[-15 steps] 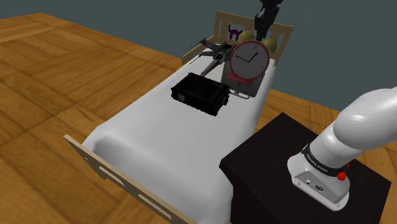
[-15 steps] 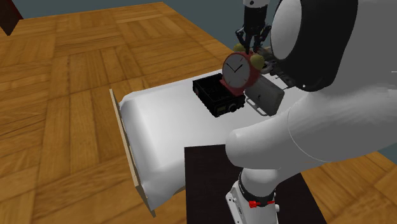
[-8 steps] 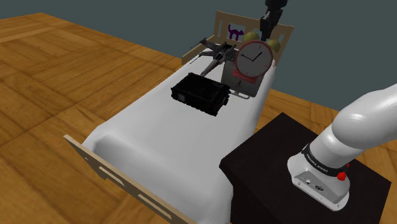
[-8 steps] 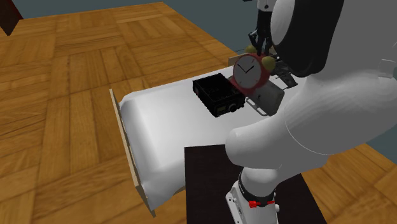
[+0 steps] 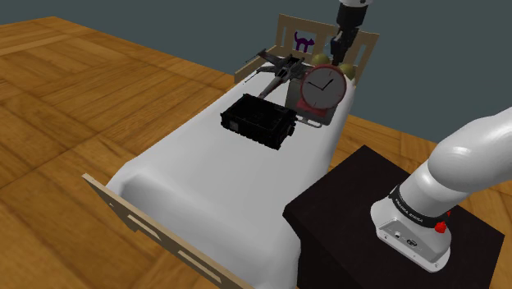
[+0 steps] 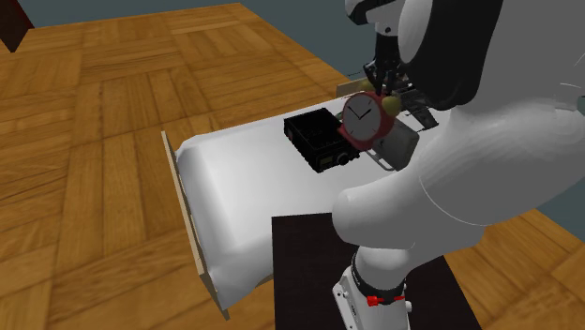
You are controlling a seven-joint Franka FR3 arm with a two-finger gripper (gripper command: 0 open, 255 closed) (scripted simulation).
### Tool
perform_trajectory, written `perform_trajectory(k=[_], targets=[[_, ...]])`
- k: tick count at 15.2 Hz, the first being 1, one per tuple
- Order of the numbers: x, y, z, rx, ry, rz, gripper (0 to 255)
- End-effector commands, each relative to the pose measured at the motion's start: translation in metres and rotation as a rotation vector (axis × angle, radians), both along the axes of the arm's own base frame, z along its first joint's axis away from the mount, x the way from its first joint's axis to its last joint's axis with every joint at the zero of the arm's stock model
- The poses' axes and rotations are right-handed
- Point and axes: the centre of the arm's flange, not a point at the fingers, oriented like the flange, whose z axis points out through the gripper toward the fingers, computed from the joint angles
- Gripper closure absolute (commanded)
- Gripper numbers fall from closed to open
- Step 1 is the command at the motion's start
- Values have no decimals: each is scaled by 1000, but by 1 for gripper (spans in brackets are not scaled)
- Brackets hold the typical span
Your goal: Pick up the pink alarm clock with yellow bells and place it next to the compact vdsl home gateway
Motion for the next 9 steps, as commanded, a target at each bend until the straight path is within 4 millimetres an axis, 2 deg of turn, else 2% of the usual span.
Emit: perform_trajectory(k=[1,9], targets=[[-1,-1,-9,0,-3,0,255],[-1,-1,-51,0,-3,0,255]])
